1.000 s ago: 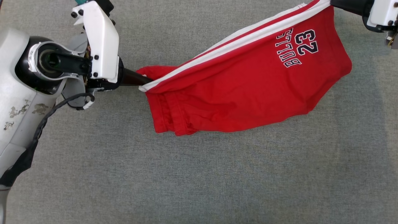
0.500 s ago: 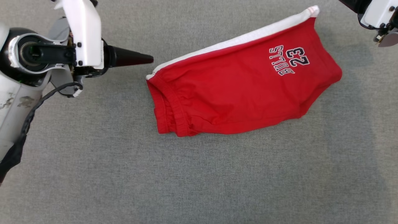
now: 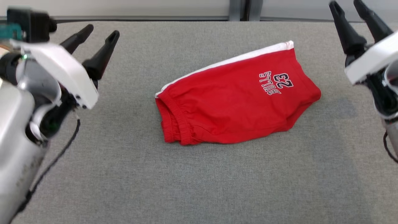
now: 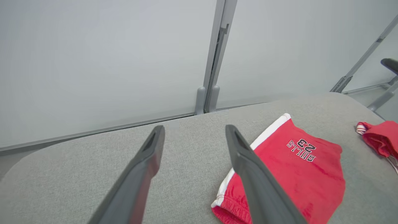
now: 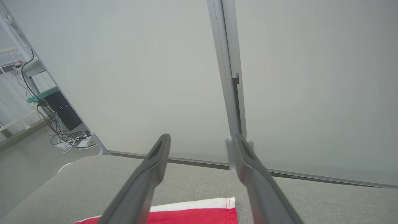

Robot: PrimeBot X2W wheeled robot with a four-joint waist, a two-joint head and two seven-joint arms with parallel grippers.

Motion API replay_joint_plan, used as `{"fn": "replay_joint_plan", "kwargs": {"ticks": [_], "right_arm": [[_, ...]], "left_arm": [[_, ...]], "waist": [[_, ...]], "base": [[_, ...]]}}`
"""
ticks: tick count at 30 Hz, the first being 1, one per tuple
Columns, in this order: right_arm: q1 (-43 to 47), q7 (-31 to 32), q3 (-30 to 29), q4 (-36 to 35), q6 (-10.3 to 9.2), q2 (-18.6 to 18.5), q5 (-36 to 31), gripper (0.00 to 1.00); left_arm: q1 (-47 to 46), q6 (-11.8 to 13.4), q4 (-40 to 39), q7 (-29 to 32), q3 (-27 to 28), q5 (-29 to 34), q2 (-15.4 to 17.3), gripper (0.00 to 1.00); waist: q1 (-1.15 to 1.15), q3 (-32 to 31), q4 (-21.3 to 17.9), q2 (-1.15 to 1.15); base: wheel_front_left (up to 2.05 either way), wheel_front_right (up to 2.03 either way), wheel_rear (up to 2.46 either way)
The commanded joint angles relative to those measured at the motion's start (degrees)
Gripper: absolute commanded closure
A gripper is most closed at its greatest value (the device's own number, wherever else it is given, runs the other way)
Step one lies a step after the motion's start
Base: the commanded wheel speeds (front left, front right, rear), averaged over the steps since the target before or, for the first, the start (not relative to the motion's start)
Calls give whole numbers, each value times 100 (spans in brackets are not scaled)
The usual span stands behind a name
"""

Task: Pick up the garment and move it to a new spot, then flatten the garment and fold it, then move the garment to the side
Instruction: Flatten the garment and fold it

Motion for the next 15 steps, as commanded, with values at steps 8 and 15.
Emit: {"fn": "replay_joint_plan", "kwargs": {"ticks": [8,15], "right_arm": [[612,-522,102,1005,0,60,-97,0],[420,40,85,1990,0,43,186,0]], "left_arm": [[1626,856,-723,-2270,118,957,-123,0],[2545,1292,-948,-3065,116,1135,-365,0]], "waist": [[0,-246,247,0],[0,-67,535,0]], "base": [[0,0,0],[0,0,0]]}}
